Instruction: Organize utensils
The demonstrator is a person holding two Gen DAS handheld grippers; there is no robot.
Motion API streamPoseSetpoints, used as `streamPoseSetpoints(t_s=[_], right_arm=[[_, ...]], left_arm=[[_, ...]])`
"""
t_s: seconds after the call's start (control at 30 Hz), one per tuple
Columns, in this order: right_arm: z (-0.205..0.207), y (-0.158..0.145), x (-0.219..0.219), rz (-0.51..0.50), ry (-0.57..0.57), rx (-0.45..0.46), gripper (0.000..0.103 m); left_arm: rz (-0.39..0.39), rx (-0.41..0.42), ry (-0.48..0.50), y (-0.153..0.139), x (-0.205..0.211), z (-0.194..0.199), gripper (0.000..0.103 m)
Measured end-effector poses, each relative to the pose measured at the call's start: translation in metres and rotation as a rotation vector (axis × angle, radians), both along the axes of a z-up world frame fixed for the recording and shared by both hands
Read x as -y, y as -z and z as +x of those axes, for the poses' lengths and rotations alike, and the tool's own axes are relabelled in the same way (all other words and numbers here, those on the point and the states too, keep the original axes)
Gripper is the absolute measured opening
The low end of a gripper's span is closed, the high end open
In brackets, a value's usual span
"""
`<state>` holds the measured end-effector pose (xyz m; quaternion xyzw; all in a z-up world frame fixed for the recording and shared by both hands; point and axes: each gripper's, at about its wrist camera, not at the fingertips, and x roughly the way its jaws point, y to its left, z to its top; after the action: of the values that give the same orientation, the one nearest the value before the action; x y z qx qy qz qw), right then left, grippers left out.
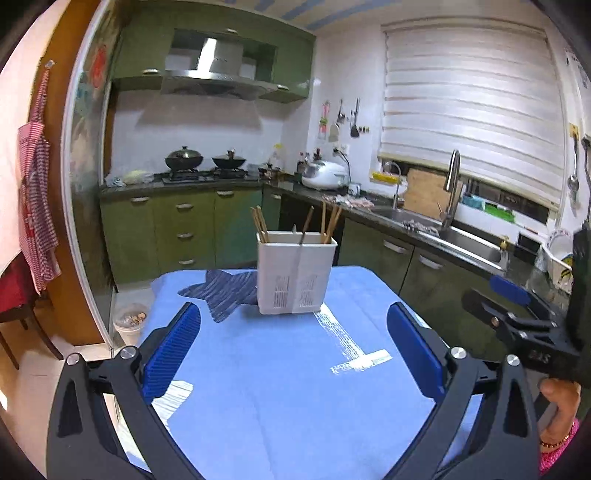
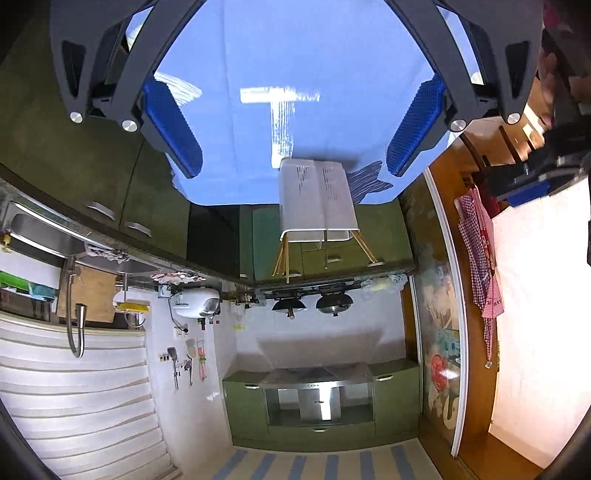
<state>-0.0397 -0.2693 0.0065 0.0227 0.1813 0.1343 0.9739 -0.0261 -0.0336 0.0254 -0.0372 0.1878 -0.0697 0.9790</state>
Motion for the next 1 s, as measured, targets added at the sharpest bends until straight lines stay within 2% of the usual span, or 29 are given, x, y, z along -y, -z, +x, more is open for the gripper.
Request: streamPoseSetpoints(t_s=[0.2,0.37,0.63,1.0], right_arm=[[-0.051,-0.015,-0.001,-0.025,0.021,-0.005,0.098],[-0.075,-0.025,-0.004,-0.047,0.019,0.016,0.098],[-0.077,-0.036,-0.008,-0.043,0.004,0.015,0.098],[-0.058,-0.037,-0.01,-0.036,-0.001,-0.008,0.098]], left_arm=[[-0.008,0.016,0.002,-0.009,-0.006,-0.029,0.096],[0.0,0.005,-0.013,-0.007,-0.008,-0.043,0.096],[0.0,0.009,-0.044,-0.011,-0.017,-0.054,0.096],[0.006,-0.013,-0.04,-0.012,-0.011,-0.047,0.096]])
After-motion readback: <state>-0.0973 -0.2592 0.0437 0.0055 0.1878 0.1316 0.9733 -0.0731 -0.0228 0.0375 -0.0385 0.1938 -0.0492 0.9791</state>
